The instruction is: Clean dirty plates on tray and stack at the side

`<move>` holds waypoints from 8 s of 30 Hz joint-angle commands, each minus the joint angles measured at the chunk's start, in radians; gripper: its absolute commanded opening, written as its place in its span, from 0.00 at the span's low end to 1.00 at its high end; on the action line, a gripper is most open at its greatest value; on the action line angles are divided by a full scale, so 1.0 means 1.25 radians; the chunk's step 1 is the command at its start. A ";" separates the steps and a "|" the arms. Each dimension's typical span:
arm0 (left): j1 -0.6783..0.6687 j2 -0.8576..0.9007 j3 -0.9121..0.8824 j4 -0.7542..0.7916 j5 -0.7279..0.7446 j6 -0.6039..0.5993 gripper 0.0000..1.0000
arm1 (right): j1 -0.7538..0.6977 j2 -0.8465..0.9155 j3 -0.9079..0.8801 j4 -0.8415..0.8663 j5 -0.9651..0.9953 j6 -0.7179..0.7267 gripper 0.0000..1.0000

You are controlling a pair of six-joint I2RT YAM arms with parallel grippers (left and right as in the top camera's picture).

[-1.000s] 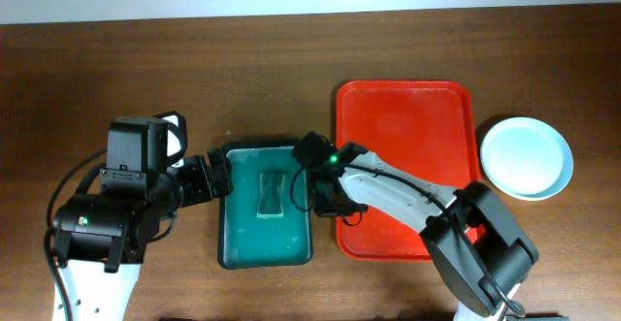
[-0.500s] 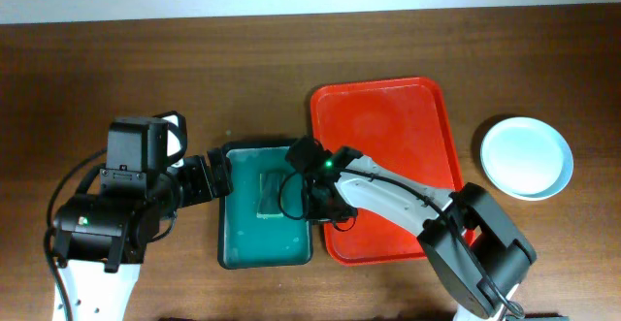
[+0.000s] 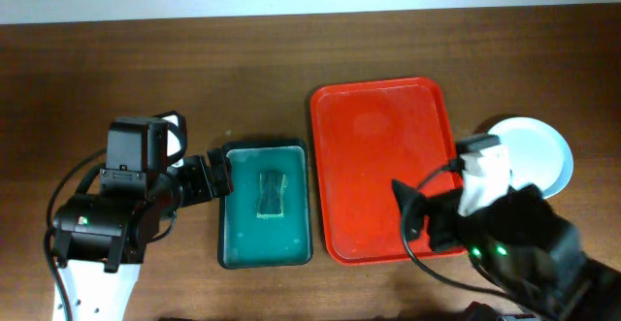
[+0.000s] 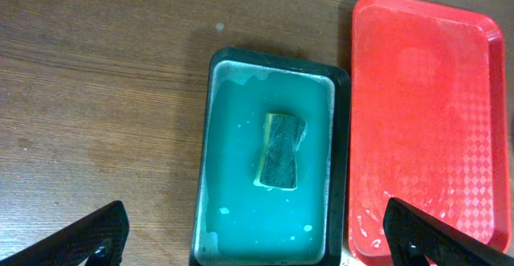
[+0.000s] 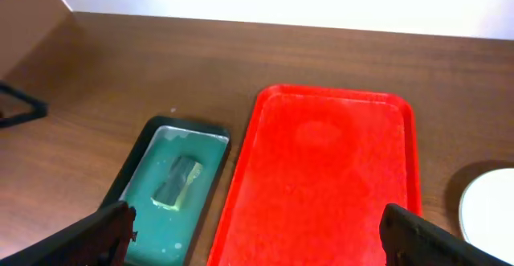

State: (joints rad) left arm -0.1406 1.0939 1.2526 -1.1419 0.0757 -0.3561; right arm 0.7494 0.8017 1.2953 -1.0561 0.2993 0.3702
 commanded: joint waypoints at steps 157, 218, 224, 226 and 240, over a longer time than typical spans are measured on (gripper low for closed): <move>0.014 -0.871 -0.995 0.850 -0.081 0.010 0.99 | -0.490 -0.635 -1.032 0.794 -0.105 -0.042 0.98; 0.014 -0.871 -0.995 0.850 -0.081 0.010 0.99 | -0.490 -0.635 -1.032 0.794 -0.105 -0.042 0.98; 0.014 -0.871 -0.995 0.850 -0.081 0.010 1.00 | -0.490 -0.635 -1.032 0.794 -0.105 -0.042 0.98; 0.014 -0.871 -0.995 0.850 -0.081 0.010 0.99 | -0.490 -0.635 -1.032 0.794 -0.105 -0.042 0.98; 0.014 -0.871 -0.995 0.850 -0.081 0.010 0.99 | -0.490 -0.635 -1.032 0.794 -0.105 -0.042 0.98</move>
State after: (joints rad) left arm -0.1276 0.0147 0.0185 -0.0818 -0.0166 -0.3557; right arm 0.1432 0.0128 0.0120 -0.0582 0.1696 0.3283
